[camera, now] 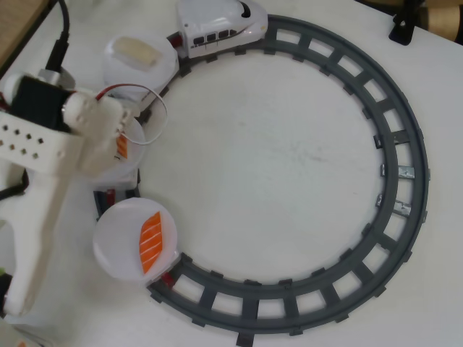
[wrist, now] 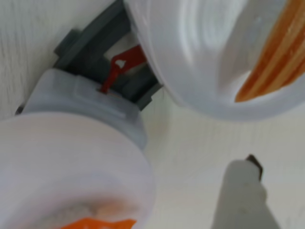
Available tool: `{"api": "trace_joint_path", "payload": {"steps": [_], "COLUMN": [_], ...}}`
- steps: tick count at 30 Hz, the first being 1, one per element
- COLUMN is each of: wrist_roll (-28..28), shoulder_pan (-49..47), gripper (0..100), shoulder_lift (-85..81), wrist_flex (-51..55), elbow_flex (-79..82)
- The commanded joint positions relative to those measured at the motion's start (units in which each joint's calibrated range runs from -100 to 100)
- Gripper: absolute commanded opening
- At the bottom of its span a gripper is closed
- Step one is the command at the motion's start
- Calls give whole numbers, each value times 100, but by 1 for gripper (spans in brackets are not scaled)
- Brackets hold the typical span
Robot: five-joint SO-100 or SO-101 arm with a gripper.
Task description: Pick up the sushi from the Shinkansen and put it on the blue dish
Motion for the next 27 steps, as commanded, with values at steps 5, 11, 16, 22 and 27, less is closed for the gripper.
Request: {"api": "trace_joint_path", "payload": {"steps": [5, 11, 16, 22, 27], "wrist_roll": [287, 1469, 2541, 3775, 4528], "shoulder_pan": [141, 79, 114, 150, 159], "gripper": [27, 27, 27, 23, 23], "shoulder_lift": [-1531, -2211, -2543, -2867, -2941], "wrist_flex": [100, 100, 100, 100, 100], "elbow_flex": [1027, 2191, 2804, 3471, 3868]}}
